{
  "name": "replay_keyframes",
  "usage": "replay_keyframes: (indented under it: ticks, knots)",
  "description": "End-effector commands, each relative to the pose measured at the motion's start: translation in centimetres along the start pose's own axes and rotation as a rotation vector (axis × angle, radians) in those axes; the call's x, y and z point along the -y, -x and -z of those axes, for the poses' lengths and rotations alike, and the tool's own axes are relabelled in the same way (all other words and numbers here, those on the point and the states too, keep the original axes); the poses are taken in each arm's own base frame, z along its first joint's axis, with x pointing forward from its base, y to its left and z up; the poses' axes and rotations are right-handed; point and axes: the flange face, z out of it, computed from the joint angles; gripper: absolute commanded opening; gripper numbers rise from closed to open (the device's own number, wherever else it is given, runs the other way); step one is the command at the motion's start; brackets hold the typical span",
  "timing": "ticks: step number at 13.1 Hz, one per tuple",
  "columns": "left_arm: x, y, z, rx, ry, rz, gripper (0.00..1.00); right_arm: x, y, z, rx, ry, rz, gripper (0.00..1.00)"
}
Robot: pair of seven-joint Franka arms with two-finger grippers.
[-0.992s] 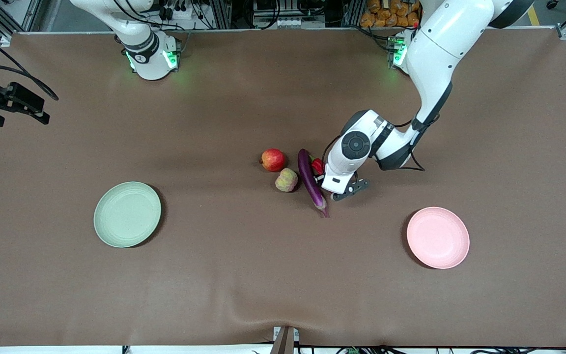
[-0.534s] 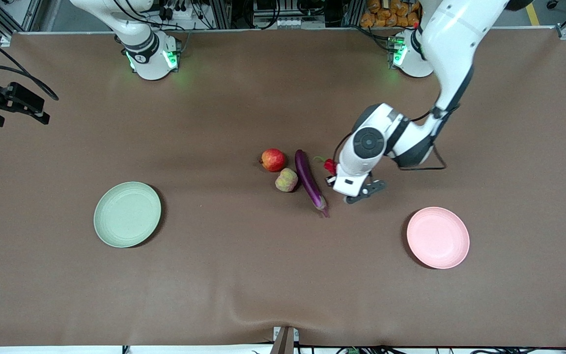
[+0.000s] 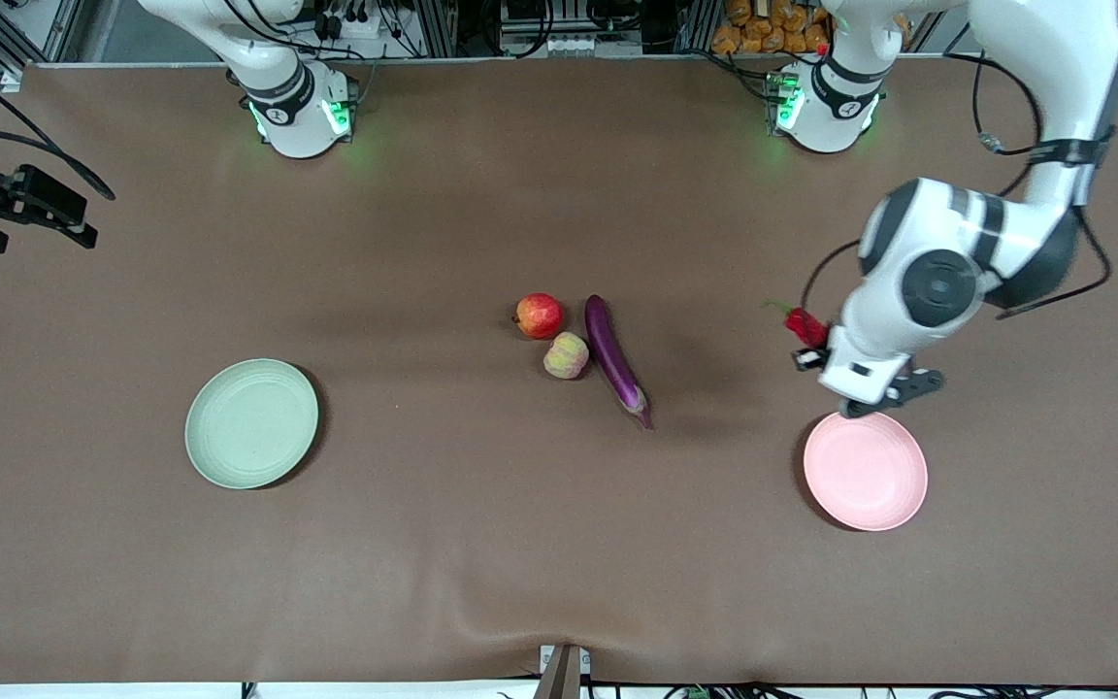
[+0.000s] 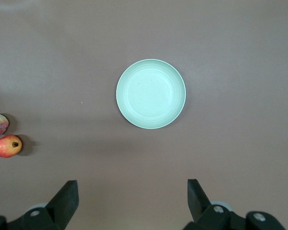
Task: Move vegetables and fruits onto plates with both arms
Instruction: 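Carry the red pepper over the pink plate with the left gripper, then lower the pepper onto the pink plate while the right gripper reaches the apples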
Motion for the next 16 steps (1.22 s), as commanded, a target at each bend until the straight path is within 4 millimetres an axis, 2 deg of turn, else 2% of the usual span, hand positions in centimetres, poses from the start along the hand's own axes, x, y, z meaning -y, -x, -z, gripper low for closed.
replay_keyframes:
  ticks: [1,3,4,5,6,8,10,12,13,15,16]
  knots:
    - [7.0,-6.3,-1.0,0.0,0.038,0.002,0.0,-0.8,-3.3,-4.3,0.023,-0.003,-0.009,1.0]
    - [10.3,-9.6,-2.7,0.017,0.071,0.027,0.0,-1.9,-3.7,-4.1,0.013,-0.008,-0.023,1.0]
    - [11.8,-10.7,-3.4,0.03,0.089,0.06,0.0,-2.1,-4.3,-5.3,0.027,-0.008,-0.027,1.0]
    - [12.6,-11.4,-3.9,0.035,0.098,0.079,0.0,-2.4,-5.6,-8.5,0.081,-0.016,-0.027,1.0]
    - [12.5,-11.8,-4.1,0.03,0.094,0.075,0.0,-2.0,-6.4,-10.0,0.101,-0.026,-0.021,1.0]
    - [12.8,-13.6,-5.1,0.002,0.123,0.082,0.0,0.2,-7.1,-11.1,0.098,-0.038,-0.002,1.0]
    - [12.2,-14.6,-6.1,-0.021,0.137,0.028,0.0,3.5,-8.9,-13.2,0.054,-0.042,0.038,1.0]
    - [11.8,-15.6,-8.0,-0.04,0.157,-0.044,0.0,7.1,-10.4,-16.2,0.055,-0.104,-0.061,1.0]
    - [11.9,-15.9,-8.8,-0.044,0.164,-0.078,0.0,8.1,-11.0,-17.8,0.066,-0.123,-0.132,1.0]
    - [11.5,-15.9,-9.6,-0.047,0.169,-0.124,0.0,10.2,-12.0,-20.6,0.067,-0.135,-0.163,1.0]
    - [10.9,-15.8,-9.5,-0.05,0.169,-0.136,0.0,12.8,-12.0,-21.9,0.074,-0.151,-0.149,1.0]
